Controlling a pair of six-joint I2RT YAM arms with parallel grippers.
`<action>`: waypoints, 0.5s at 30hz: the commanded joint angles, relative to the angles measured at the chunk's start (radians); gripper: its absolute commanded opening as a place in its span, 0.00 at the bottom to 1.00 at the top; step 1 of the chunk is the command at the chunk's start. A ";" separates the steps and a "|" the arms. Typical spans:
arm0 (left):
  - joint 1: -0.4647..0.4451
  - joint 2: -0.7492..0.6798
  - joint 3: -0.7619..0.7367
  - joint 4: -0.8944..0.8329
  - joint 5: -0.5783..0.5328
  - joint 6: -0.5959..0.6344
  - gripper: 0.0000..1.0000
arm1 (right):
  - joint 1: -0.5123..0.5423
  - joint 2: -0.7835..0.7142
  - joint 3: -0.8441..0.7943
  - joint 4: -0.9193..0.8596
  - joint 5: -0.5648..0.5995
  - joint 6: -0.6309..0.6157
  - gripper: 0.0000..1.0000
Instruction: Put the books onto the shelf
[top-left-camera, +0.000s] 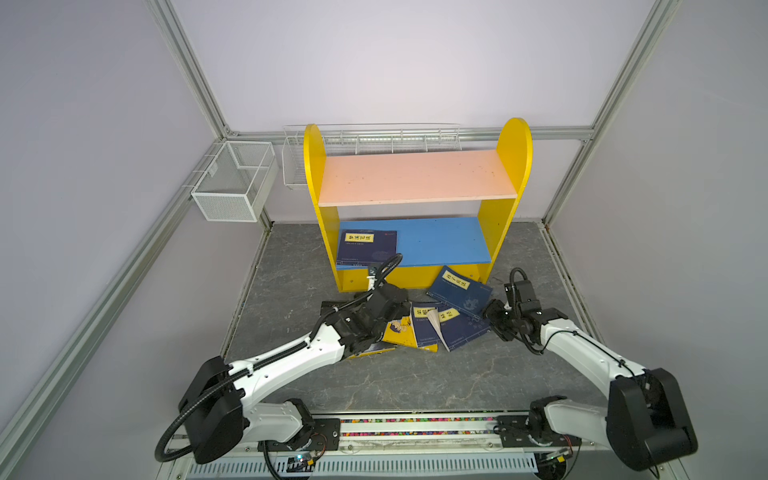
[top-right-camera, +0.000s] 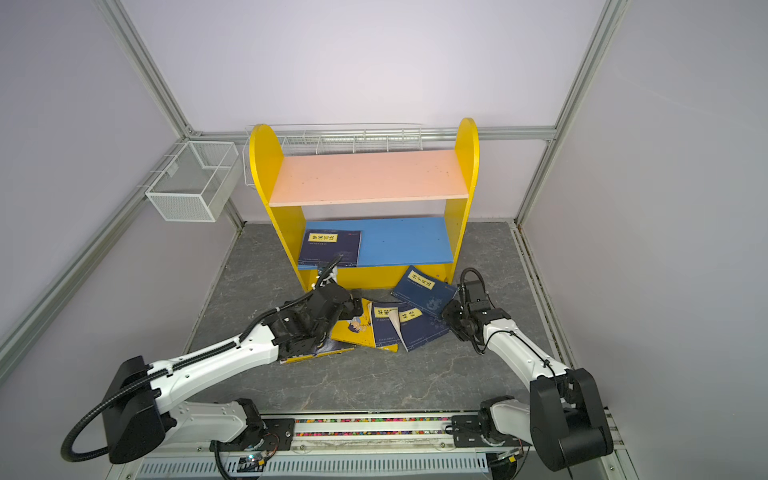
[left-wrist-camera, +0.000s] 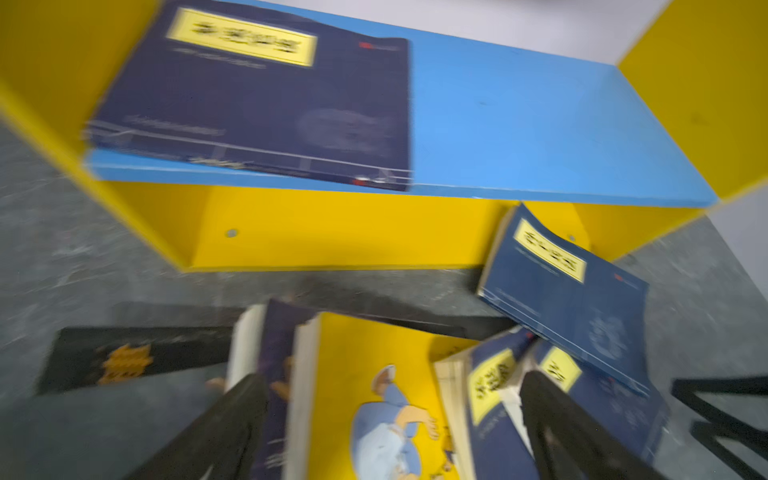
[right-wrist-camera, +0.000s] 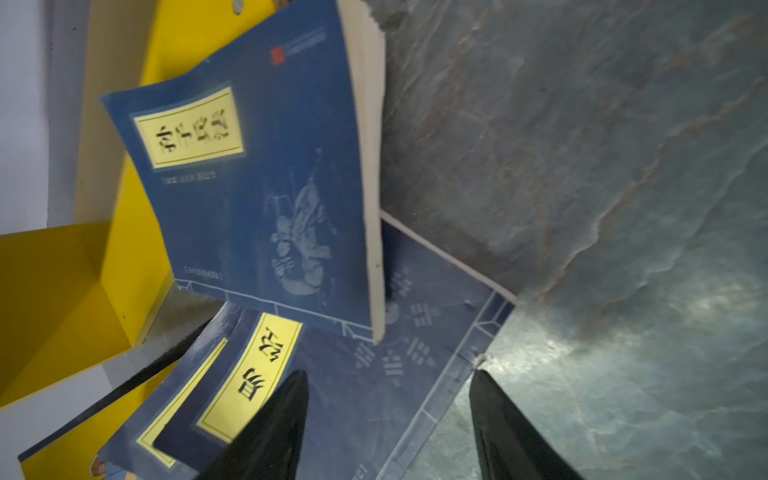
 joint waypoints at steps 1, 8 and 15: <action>-0.003 0.135 0.122 0.086 0.224 0.161 0.96 | -0.058 0.035 0.023 0.043 -0.094 -0.006 0.63; -0.003 0.440 0.382 0.021 0.296 0.205 0.94 | -0.104 0.120 0.021 0.138 -0.191 -0.038 0.56; -0.004 0.611 0.501 -0.009 0.280 0.215 0.90 | -0.106 0.171 0.005 0.211 -0.231 -0.035 0.49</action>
